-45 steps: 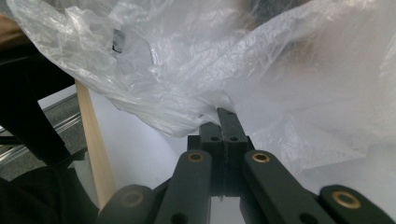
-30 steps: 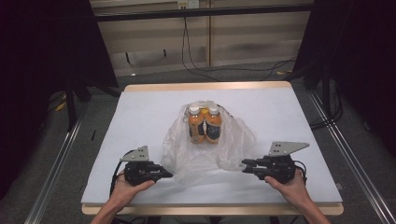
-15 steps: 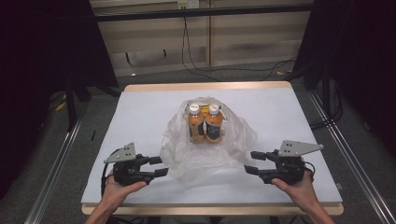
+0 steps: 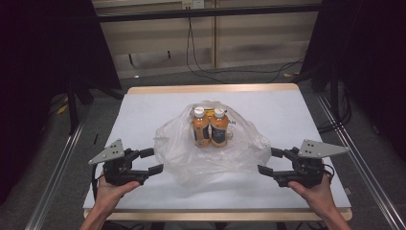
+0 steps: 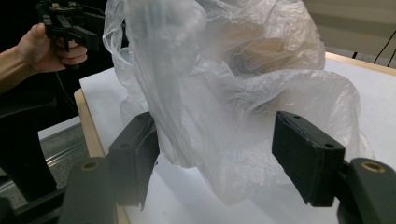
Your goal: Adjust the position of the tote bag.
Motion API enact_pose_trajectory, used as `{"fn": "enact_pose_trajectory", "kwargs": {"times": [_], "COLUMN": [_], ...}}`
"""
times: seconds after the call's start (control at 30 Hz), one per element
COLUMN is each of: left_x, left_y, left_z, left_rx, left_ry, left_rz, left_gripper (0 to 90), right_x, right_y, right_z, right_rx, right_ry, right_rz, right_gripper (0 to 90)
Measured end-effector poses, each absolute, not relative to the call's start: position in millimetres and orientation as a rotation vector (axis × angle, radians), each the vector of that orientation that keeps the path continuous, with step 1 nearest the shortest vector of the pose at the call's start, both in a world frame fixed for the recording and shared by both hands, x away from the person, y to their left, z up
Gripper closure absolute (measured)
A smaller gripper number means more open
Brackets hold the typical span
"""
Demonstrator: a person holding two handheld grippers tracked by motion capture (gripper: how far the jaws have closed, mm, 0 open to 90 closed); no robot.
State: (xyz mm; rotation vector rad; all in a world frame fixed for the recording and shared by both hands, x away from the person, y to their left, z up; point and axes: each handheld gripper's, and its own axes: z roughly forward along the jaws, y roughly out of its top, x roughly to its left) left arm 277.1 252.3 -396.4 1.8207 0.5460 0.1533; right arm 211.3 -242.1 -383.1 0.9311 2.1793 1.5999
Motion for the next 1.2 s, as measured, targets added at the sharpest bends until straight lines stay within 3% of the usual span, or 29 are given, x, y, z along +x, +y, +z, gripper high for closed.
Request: {"fn": "enact_pose_trajectory", "kwargs": {"times": [0.33, 0.7, 1.0, 1.1, 1.2], "left_x": [283.1, 305.0, 317.4, 315.9, 318.6], "left_y": [250.9, 228.4, 206.9, 207.6, 212.4], "left_z": [-371.6, -351.4, -347.3, -357.3, -368.0], "left_rx": [1.768, 1.728, 1.772, 1.791, 1.810], "left_ry": [0.519, 0.488, 0.476, 0.491, 0.508], "left_rz": [0.207, 0.232, 0.214, 0.214, 0.204], "left_gripper": [24.3, 22.0, 21.7, 21.8, 28.9], "right_x": [219.6, 239.5, 260.4, 262.1, 260.4], "right_y": [-237.2, -221.5, -216.2, -216.9, -218.9], "right_z": [-356.9, -340.6, -339.3, -346.4, -355.4], "right_rx": [0.880, 0.829, 0.863, 0.878, 0.897], "right_ry": [2.146, 2.121, 2.142, 2.168, 2.203], "right_rz": [1.639, 1.678, 1.650, 1.632, 1.590], "right_gripper": [18.3, 18.2, 21.9, 27.6, 36.2]}}
